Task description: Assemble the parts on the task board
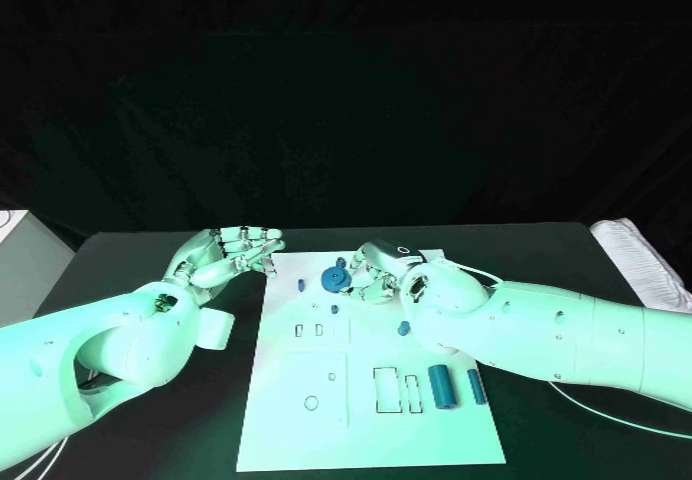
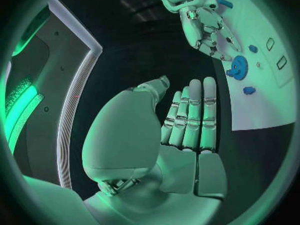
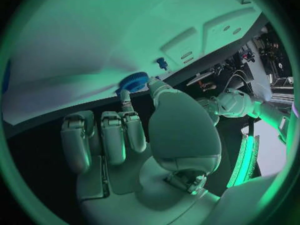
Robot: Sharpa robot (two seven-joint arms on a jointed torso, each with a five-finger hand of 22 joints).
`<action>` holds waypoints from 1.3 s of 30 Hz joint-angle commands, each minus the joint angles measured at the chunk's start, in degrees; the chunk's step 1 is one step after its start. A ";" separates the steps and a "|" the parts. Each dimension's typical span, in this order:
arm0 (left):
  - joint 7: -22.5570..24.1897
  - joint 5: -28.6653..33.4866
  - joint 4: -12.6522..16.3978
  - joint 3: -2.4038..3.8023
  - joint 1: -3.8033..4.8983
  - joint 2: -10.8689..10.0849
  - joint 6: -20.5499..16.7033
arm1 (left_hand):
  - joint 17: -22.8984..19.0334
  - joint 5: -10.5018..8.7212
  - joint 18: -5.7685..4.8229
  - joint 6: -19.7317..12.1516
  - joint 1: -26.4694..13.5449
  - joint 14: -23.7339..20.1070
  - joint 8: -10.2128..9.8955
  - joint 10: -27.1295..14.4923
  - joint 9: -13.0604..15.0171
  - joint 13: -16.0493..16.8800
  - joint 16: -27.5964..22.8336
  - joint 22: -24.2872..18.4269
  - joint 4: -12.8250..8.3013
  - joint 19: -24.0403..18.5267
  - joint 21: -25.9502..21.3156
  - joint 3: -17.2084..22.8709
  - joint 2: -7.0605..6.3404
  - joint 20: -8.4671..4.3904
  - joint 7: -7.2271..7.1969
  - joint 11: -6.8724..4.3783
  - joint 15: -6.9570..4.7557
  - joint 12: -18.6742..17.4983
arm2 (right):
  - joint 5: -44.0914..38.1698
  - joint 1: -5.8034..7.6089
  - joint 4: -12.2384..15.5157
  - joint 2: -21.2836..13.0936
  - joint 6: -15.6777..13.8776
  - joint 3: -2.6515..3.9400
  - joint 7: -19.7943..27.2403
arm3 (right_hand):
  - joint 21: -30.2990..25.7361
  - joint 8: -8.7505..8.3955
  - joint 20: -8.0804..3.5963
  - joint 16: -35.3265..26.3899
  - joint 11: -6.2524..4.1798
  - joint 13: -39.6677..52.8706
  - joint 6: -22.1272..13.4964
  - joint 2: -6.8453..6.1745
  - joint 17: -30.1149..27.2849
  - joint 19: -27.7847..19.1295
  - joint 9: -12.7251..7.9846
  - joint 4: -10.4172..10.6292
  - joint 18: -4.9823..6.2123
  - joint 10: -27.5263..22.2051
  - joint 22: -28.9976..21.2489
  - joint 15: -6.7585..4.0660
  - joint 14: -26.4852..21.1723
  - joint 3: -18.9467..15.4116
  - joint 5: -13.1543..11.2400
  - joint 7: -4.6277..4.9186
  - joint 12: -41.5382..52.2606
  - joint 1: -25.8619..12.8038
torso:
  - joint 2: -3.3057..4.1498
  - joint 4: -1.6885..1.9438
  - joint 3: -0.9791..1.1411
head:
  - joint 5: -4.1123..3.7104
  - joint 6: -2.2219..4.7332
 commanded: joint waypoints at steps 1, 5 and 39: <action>0.34 -0.14 0.03 0.04 0.08 0.04 0.78 | -0.05 -0.18 0.73 -0.03 -0.12 -0.41 -0.39 -0.11 0.07 0.01 0.37 0.06 -0.08 -0.29 0.29 0.28 0.09 0.02 0.33 0.16 0.05 -0.12 | -1.38 -0.02 0.69 -0.99 -1.66 0.02 -0.62 | 0.12 0.17 -0.13 0.37 -0.34 11.86 0.25 -0.12 14.78 6.00 -0.01 -0.29 -0.83 3.08 15.08 -0.22 6.11 -0.16 0.16 -0.04 0.22 -0.41 | -0.04 -0.03 0.03 | -0.09 0.17; 0.35 -0.15 -0.04 0.04 0.08 0.06 0.80 | -0.05 -0.18 0.73 -0.03 -0.12 -0.41 -0.39 -0.11 0.07 0.01 0.37 0.06 -0.08 -0.29 0.29 0.28 0.09 0.02 0.33 0.16 0.05 -0.12 | -1.03 0.23 2.42 -3.68 -4.45 0.19 0.19 | 0.12 0.17 -0.15 0.33 -0.37 11.76 0.28 -0.18 14.66 6.00 -0.02 -0.40 -0.83 2.98 15.08 -0.24 6.08 -0.02 0.18 -0.06 0.12 -0.20 | -0.14 -0.05 0.03 | -0.27 0.37; 0.11 -0.87 -1.41 0.00 0.02 1.10 1.78 | -0.32 -0.18 0.77 0.19 -0.05 -0.65 -0.26 1.37 0.24 0.35 0.74 0.60 -0.35 -0.99 1.07 0.70 -0.04 0.03 0.20 -0.10 -0.07 0.67 | 16.79 1.80 1.57 -23.26 4.96 0.16 24.36 | 0.12 -1.13 0.15 0.47 0.13 9.61 -0.84 -3.65 15.10 6.00 -0.83 -6.83 -0.83 0.77 15.08 0.10 6.18 4.85 -0.03 0.58 -2.29 11.65 | -0.63 -0.84 0.63 | -2.24 0.53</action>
